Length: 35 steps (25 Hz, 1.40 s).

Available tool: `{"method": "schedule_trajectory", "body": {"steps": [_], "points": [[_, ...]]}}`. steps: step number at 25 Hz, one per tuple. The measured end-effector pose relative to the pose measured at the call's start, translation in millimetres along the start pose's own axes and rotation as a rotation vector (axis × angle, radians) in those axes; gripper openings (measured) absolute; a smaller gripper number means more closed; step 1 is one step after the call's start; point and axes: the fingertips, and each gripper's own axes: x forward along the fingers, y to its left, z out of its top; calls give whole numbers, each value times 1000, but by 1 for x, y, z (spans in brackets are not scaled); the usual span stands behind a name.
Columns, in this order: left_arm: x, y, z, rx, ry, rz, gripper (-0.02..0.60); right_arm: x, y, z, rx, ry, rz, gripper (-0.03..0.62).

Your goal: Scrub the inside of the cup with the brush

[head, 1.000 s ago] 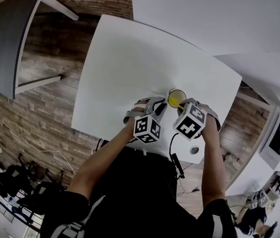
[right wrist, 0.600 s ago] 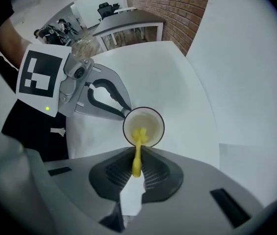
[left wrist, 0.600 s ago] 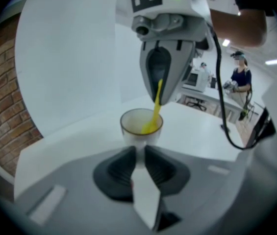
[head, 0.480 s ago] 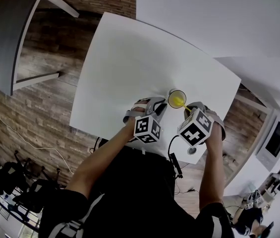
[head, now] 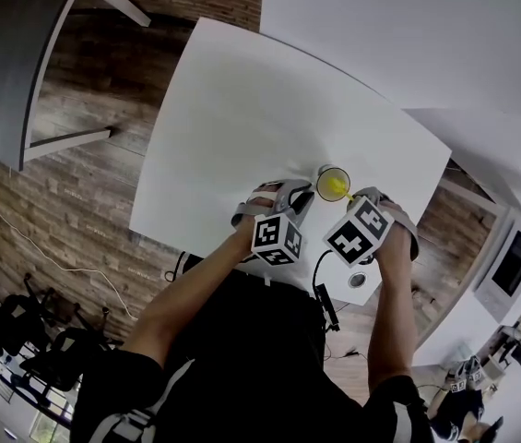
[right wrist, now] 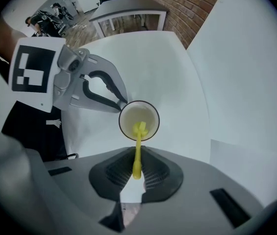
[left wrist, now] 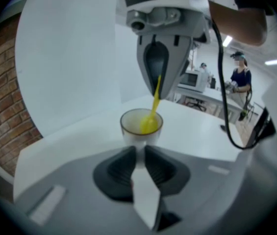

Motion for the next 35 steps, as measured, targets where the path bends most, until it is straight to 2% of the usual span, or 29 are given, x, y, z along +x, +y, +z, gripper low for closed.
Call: {"method": "schedule_trajectory", "body": {"steps": [3, 8, 13, 17, 25, 35], "points": [[1, 0, 0, 8, 0, 3, 60, 21, 4, 11, -2, 4, 40, 31], [1, 1, -2, 4, -1, 3, 60, 25, 4, 20, 13, -11, 32, 31], [1, 0, -1, 12, 1, 1, 60, 16, -9, 11, 112, -44, -49, 31], [1, 1, -1, 9, 1, 2, 60, 2, -14, 10, 165, -78, -72, 31], [3, 2, 1, 11, -3, 0, 60, -31, -20, -1, 145, -54, -117, 31], [5, 3, 1, -12, -18, -12, 60, 23, -27, 22, 92, -29, -137, 31]]}}
